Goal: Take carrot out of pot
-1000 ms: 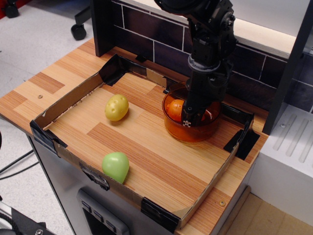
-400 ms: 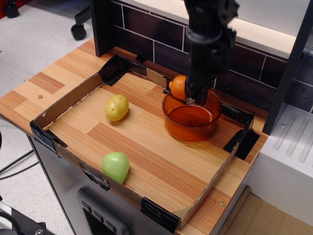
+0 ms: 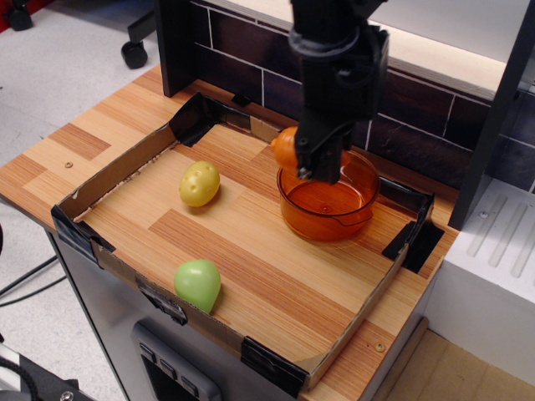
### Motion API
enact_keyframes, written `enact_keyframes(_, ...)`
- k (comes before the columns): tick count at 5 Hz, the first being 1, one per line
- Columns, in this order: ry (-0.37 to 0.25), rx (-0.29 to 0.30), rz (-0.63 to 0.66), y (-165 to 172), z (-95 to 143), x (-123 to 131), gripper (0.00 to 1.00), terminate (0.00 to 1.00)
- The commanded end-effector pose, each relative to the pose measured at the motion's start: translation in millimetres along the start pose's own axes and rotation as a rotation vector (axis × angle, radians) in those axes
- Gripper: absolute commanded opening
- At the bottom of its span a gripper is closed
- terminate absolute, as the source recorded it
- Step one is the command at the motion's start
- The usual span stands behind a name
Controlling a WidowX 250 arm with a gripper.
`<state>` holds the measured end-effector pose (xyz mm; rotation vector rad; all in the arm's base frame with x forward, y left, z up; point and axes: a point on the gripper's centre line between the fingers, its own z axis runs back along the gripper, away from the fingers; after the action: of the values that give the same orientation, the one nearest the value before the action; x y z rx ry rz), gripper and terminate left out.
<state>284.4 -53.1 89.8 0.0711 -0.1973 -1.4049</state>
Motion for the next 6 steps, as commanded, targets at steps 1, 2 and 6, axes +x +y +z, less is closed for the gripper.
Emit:
enact_keyframes(1,0.030,-0.065,-0.132,-63,-12,-11,0.00,0.00)
enact_keyframes(2,0.074,-0.080,-0.144,-74,-37,-14,0.00,0.00)
enact_keyframes(6,0.109,-0.095,-0.107,-83,-61,-10,1.00,0.00)
